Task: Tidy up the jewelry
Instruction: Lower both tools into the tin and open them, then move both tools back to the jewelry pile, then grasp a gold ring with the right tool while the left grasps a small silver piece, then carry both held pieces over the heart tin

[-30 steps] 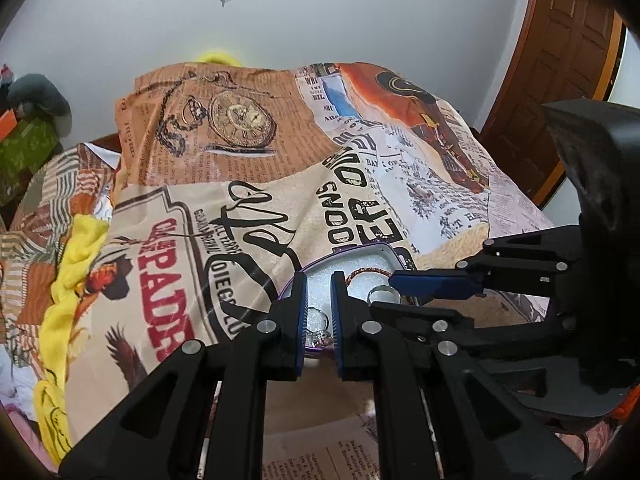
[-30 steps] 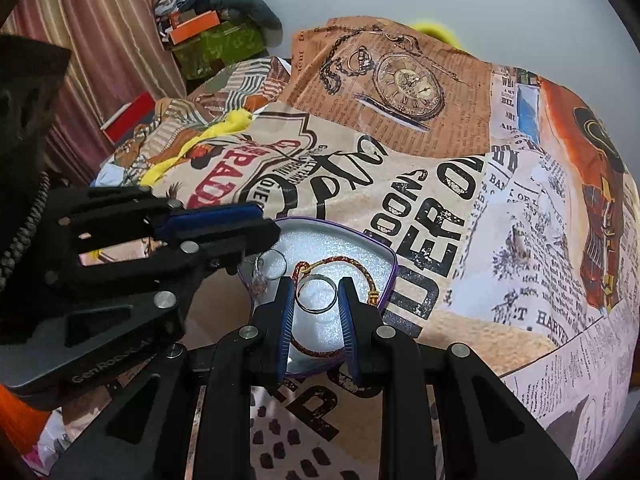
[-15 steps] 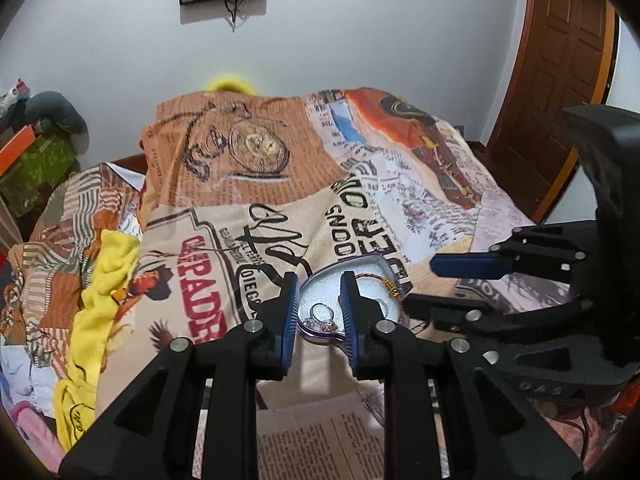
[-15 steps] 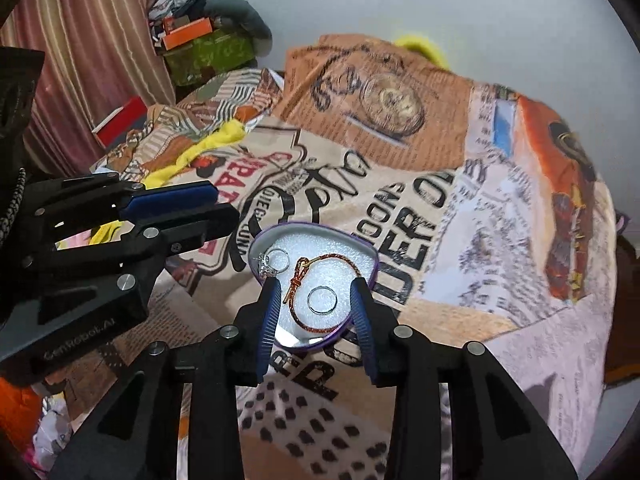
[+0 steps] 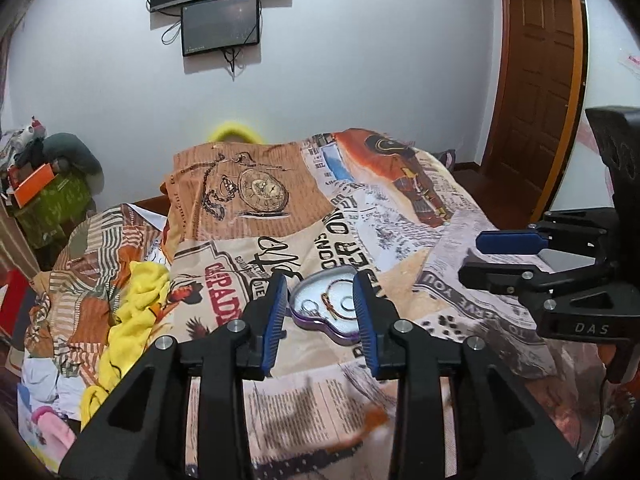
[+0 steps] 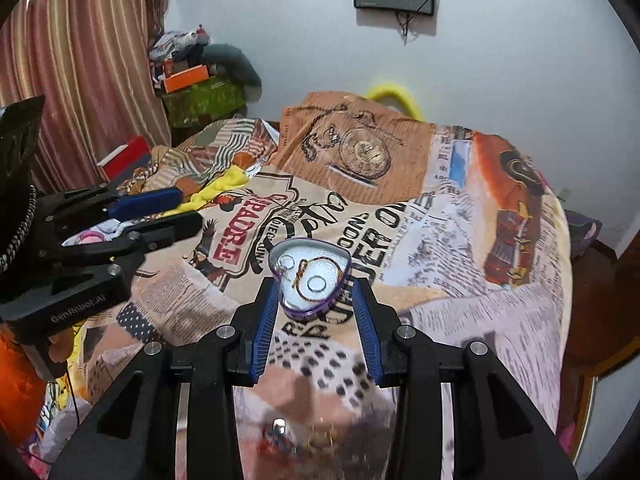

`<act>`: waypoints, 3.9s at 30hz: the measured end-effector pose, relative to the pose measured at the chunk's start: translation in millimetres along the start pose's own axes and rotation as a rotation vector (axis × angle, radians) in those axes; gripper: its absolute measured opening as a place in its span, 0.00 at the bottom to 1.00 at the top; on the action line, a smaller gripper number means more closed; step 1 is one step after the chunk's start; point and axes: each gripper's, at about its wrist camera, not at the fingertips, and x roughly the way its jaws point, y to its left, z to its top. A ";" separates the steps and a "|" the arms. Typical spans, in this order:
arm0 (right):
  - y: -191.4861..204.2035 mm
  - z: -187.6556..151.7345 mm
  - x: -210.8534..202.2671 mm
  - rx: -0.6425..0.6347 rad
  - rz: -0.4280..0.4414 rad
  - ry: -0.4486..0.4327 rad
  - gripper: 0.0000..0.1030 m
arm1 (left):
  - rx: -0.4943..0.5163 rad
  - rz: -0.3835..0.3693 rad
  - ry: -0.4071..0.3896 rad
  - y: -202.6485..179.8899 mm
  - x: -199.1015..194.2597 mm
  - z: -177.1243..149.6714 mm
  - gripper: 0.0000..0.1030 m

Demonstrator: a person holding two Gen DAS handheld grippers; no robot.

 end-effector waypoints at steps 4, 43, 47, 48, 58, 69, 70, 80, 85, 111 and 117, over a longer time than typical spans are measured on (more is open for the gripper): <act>-1.2 -16.9 -15.8 0.024 -0.019 -0.014 0.34 | -0.009 -0.014 0.002 -10.4 -13.2 -12.1 0.33; -12.4 -97.6 40.3 0.019 -0.029 0.229 0.34 | -0.053 -0.173 0.267 -51.5 49.3 -100.1 0.33; -10.8 -99.6 38.1 0.004 -0.039 0.218 0.20 | -0.043 -0.172 0.264 -55.7 50.7 -98.1 0.33; -10.8 -99.1 38.4 0.004 -0.037 0.218 0.19 | -0.041 -0.174 0.264 -57.1 50.8 -97.6 0.33; -23.2 -94.3 27.2 0.062 -0.003 0.158 0.19 | -0.007 -0.187 0.252 -71.2 47.6 -89.3 0.32; -42.0 -95.4 -0.2 0.117 -0.005 0.087 0.19 | -0.005 -0.207 0.319 -82.3 68.7 -93.1 0.25; -43.1 -96.8 -1.6 0.119 -0.003 0.086 0.19 | 0.002 -0.208 0.321 -83.8 68.0 -94.9 0.25; -42.9 -103.4 -3.5 0.102 0.000 0.088 0.19 | 0.077 -0.204 0.319 -103.1 65.7 -98.3 0.25; -40.2 -105.3 -3.3 0.102 0.011 0.087 0.19 | 0.070 -0.204 0.300 -104.8 74.0 -97.1 0.08; -15.2 -50.3 -10.6 0.045 0.028 -0.025 0.19 | -0.052 -0.112 0.095 -31.4 25.2 -40.2 0.08; -9.6 -26.0 -3.7 0.030 0.041 -0.060 0.19 | -0.067 -0.088 0.052 -11.3 26.2 -21.0 0.08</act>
